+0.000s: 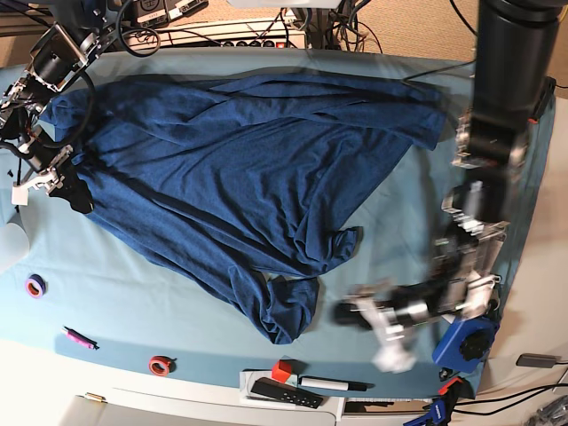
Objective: Layout the t-shirt on the table in an organized manner, then fold the t-shirt properly
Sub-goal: 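Release the fabric and move the left gripper to the shirt's side edge, then pinch the shirt side edge with the left gripper and pull outward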
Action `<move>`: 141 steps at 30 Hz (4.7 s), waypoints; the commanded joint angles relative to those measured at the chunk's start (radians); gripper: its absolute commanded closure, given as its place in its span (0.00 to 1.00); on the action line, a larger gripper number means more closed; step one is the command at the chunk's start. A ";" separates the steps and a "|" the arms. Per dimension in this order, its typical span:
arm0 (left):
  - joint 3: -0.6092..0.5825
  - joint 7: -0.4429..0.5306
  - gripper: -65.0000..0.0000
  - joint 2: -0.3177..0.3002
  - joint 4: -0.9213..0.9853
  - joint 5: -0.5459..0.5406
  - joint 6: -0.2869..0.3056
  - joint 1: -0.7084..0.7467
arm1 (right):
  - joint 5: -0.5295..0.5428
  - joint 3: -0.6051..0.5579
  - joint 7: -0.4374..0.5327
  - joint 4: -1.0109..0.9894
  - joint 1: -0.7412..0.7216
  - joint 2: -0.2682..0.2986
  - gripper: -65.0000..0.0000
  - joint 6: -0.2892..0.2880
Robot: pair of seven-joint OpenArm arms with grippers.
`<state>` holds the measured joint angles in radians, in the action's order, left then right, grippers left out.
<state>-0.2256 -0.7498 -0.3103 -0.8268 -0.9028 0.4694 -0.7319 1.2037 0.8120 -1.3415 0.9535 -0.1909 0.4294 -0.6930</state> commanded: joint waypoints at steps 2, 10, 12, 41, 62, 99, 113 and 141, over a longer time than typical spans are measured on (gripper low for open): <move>0.038 0.001 0.51 -0.050 -0.012 -0.026 -0.002 0.025 | 0.027 0.003 0.017 0.015 -0.017 0.027 0.58 -0.005; 0.046 -0.023 0.53 -0.085 -0.013 -0.113 0.000 0.204 | 0.026 0.003 0.017 0.015 -0.017 0.027 0.58 -0.005; 0.046 -0.018 0.53 -0.064 -0.013 -0.111 0.000 0.223 | 0.026 0.003 0.017 0.015 -0.017 0.027 0.58 -0.005; 0.045 -0.018 1.00 0.023 -0.016 -0.040 0.029 0.168 | 0.026 0.003 0.013 0.015 -0.017 0.027 0.58 -0.005; 0.045 0.207 1.00 -0.041 -0.016 0.152 0.018 0.016 | 0.026 0.003 0.012 0.015 -0.017 0.027 0.58 -0.005; 0.045 -0.428 0.51 -0.157 -0.022 -0.321 0.229 0.313 | 0.027 0.003 0.007 0.015 -0.017 0.027 0.58 -0.005; 0.045 -0.451 0.55 -0.190 -0.262 -0.175 0.200 0.352 | 0.026 0.003 0.006 0.015 -0.017 0.027 0.58 -0.005; 0.045 -0.456 0.77 -0.150 -0.274 -0.243 0.201 0.438 | 0.026 0.003 0.006 0.015 -0.017 0.027 0.58 -0.005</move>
<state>-0.1780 -1.1568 -0.4446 -1.0985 -1.1950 0.6807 -0.2855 1.2026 0.8124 -1.3468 0.9535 -0.1909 0.4294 -0.6930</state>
